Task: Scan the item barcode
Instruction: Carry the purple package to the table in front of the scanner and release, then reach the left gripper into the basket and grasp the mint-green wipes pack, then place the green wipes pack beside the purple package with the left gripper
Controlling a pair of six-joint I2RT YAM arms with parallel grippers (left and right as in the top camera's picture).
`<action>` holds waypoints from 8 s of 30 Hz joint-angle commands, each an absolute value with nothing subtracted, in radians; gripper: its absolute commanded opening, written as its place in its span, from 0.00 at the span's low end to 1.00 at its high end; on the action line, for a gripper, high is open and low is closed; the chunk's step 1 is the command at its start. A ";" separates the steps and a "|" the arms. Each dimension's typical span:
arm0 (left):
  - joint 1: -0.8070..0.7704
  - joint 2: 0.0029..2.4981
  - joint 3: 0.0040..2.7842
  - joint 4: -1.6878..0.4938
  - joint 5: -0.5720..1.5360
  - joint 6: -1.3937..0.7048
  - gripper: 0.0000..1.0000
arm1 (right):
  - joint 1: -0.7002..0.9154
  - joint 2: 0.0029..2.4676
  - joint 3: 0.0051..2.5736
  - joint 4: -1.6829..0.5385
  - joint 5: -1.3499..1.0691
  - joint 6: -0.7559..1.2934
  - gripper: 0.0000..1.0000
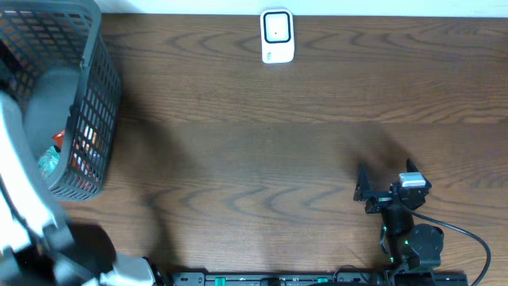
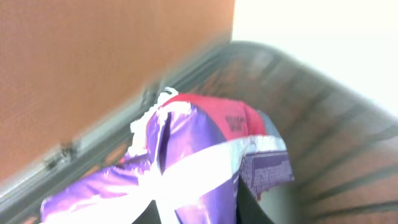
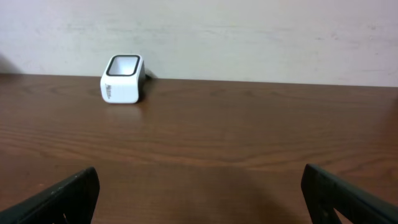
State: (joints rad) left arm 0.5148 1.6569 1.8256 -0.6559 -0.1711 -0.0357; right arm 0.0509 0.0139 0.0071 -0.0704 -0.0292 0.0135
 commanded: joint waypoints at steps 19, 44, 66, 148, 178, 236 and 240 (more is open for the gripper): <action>-0.051 1.386 1.818 -0.776 0.505 -0.577 0.07 | 0.047 0.011 0.006 -0.075 -0.032 0.003 0.99; -0.463 2.033 1.790 -0.764 0.498 -0.837 0.32 | 0.047 0.011 0.006 -0.075 -0.032 0.003 0.99; 0.008 1.675 1.852 -0.368 0.865 -0.772 0.98 | 0.047 0.011 0.006 -0.075 -0.032 0.003 0.99; 0.604 1.928 2.073 -1.169 0.250 -0.363 0.07 | 0.047 0.011 0.006 -0.075 -0.032 0.003 0.99; 0.591 1.948 1.782 -1.236 -0.155 -0.076 0.88 | 0.047 0.011 0.006 -0.075 -0.032 0.003 0.99; 0.448 1.406 1.749 -0.577 0.201 -0.334 0.07 | 0.047 0.011 0.006 -0.075 -0.032 0.003 0.99; 0.371 1.353 1.749 -0.532 0.424 -0.495 0.07 | 0.047 0.011 0.006 -0.075 -0.032 0.003 0.99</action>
